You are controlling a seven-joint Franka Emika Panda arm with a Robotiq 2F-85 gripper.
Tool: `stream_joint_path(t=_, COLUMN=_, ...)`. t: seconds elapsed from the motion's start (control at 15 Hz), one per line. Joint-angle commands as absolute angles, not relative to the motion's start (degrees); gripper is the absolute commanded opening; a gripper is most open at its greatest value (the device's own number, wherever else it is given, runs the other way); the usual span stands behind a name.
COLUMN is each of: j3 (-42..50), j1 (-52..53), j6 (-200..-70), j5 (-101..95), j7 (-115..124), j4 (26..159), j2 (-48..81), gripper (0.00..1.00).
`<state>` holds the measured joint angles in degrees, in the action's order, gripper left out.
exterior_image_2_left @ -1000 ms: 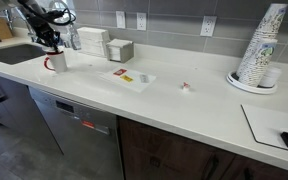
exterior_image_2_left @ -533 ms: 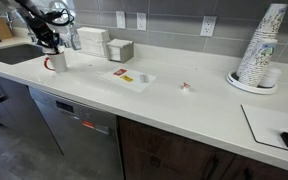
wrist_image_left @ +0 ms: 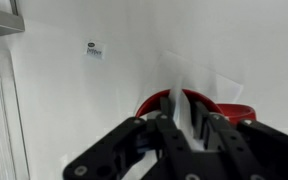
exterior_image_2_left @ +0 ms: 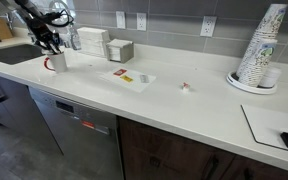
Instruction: Put the paper inside the mug
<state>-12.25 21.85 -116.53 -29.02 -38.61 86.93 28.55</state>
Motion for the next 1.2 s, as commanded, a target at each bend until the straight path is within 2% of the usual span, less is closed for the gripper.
stream_joint_path(t=0.0, j3=-12.35, j1=21.95, j6=-114.49, j5=-29.58, j7=-39.35, j4=84.94, j2=29.35, gripper=0.58)
stream_joint_path(t=0.13, j3=-12.36, j1=21.90, j6=-114.48, j5=-29.51, j7=-39.49, j4=84.66, j2=29.30, gripper=0.74)
stream_joint_path(t=0.4, j3=-12.35, j1=21.73, j6=-114.30, j5=-29.29, j7=-39.48, j4=84.52, j2=28.75, gripper=0.81)
stream_joint_path(t=0.73, j3=-12.75, j1=20.94, j6=-114.09, j5=-27.90, j7=-39.88, j4=83.96, j2=27.60, gripper=0.67)
stream_joint_path(t=0.8, j3=-12.87, j1=20.76, j6=-113.94, j5=-27.39, j7=-40.00, j4=83.72, j2=27.37, gripper=0.63)
stream_joint_path(t=0.87, j3=-12.88, j1=20.65, j6=-113.80, j5=-27.20, j7=-40.09, j4=83.65, j2=27.09, gripper=0.53)
stream_joint_path(t=0.93, j3=-13.13, j1=20.36, j6=-113.67, j5=-26.38, j7=-40.35, j4=83.48, j2=26.89, gripper=0.55)
stream_joint_path(t=1.07, j3=-13.33, j1=20.03, j6=-113.50, j5=-25.29, j7=-40.62, j4=83.32, j2=26.43, gripper=0.27)
stream_joint_path(t=1.13, j3=-13.59, j1=19.69, j6=-113.96, j5=-24.08, j7=-40.70, j4=83.07, j2=26.41, gripper=0.19)
